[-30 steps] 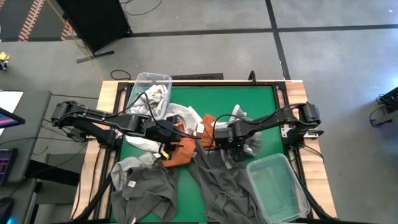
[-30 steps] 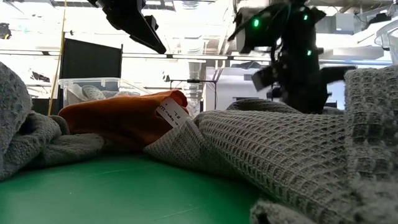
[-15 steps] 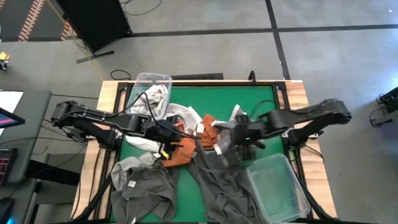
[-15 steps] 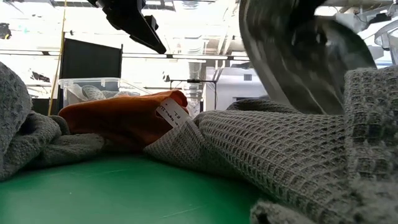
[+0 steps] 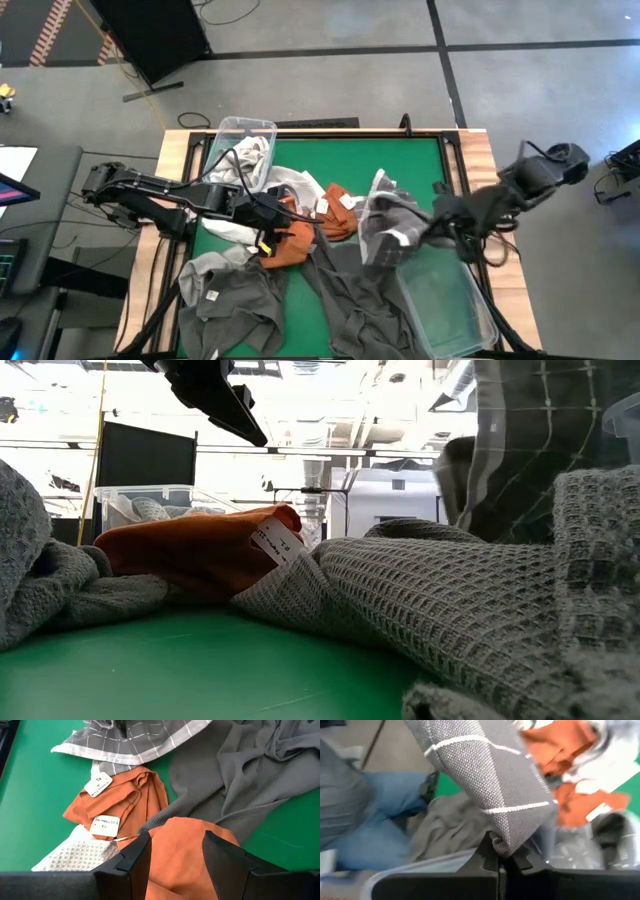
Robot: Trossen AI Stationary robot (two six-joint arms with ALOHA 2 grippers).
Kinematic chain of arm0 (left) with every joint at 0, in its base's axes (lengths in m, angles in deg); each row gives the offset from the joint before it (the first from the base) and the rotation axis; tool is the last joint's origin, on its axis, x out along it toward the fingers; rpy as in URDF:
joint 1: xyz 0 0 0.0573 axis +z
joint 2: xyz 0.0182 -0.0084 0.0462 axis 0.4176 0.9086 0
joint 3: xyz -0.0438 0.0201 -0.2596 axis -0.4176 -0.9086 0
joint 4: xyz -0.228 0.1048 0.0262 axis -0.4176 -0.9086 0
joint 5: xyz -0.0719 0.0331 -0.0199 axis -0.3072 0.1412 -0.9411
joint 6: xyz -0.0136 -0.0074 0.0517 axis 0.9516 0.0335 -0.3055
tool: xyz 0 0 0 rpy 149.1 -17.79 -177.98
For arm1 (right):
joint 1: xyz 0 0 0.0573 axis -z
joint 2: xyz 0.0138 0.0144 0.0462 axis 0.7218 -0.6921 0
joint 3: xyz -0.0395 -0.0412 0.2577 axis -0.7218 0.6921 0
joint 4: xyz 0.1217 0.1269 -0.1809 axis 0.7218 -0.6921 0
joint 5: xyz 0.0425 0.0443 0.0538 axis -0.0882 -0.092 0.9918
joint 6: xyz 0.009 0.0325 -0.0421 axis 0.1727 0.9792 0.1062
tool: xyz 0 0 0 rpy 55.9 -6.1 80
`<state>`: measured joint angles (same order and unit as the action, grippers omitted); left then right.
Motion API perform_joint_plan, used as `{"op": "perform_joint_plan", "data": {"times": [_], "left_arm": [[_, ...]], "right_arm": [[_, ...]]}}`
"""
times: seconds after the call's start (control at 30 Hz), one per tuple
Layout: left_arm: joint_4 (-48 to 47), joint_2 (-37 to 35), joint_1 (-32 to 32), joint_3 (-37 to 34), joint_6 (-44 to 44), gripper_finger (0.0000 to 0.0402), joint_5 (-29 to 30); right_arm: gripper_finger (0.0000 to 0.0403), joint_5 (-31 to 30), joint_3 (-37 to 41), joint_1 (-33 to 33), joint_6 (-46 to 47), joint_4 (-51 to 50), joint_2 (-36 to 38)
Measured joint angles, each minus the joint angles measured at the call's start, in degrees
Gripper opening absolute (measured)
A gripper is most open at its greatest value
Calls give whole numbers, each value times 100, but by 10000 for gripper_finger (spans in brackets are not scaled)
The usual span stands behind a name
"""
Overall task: Sort towels by color in basket
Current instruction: Put the gray patterned towel into the bottom transparent bin
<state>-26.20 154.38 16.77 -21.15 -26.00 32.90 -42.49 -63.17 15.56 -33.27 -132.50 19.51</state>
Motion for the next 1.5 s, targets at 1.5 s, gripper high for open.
{"op": "perform_joint_plan", "data": {"times": [1.5], "left_arm": [[1, -2, 1, 0, 0, 167, 0]], "right_arm": [[136, 151, 2411, -2817, 4405, 800, -2047]]}}
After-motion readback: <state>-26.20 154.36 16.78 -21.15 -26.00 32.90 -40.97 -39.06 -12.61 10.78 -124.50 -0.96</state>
